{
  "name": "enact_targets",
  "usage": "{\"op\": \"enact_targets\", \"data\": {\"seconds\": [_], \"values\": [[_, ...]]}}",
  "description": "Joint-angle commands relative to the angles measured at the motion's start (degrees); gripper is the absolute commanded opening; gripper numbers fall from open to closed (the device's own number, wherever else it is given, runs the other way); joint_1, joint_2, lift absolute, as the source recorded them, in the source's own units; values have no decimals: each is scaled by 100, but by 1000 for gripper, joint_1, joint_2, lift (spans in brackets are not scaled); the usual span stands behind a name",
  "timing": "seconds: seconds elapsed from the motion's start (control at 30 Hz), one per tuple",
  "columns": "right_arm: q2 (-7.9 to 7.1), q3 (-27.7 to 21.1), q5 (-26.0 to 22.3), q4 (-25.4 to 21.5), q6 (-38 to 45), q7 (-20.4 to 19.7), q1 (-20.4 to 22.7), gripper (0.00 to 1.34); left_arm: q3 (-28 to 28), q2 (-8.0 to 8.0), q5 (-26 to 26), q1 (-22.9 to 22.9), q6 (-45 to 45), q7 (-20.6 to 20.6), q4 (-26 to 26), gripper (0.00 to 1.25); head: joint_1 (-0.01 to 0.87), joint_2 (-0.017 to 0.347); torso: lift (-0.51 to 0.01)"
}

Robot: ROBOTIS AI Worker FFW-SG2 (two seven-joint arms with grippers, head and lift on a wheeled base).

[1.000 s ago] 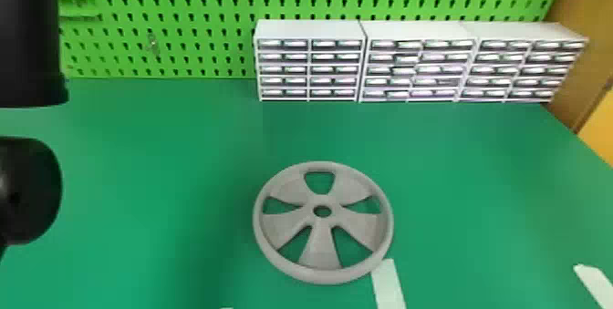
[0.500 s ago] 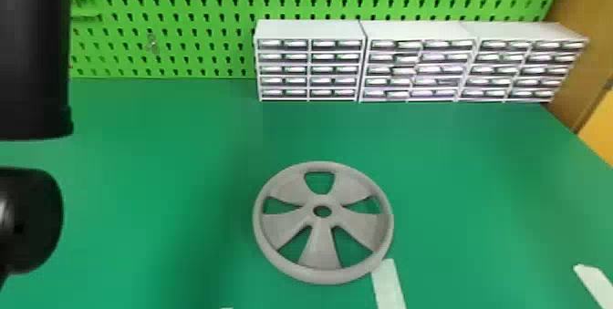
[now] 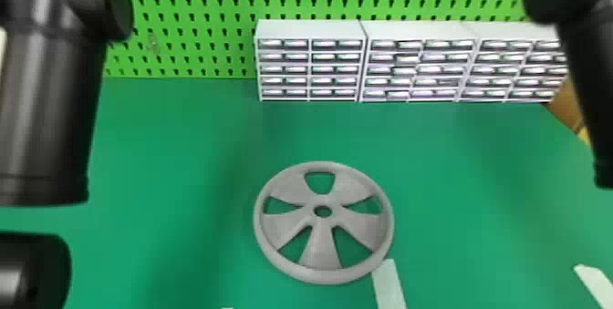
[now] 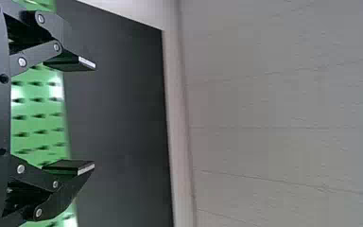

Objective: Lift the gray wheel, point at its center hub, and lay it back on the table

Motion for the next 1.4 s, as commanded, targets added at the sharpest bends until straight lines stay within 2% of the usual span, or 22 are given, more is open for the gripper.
{"op": "enact_targets", "data": {"seconds": [0.0,0.3,0.53,0.63,0.97,1.37], "values": [[-6,23,-62,59,142,-8,381,1224,74,-80,27,441,2,72,70,739,692,48,-96],[11,67,-9,191,415,-34,1154,1224,197,-239,159,1223,81,177,167,739,692,48,-96],[64,32,9,199,529,-34,1743,1224,241,-300,124,1785,169,195,158,739,692,48,-96],[91,50,219,243,546,-34,1857,1224,347,-362,98,1970,187,204,149,738,692,48,-96],[126,67,246,358,757,-34,2288,1224,725,-617,1,2612,318,204,158,738,692,48,-96],[249,-12,378,366,828,-26,2692,1224,971,-880,27,3201,231,204,175,738,692,48,-96]]}}
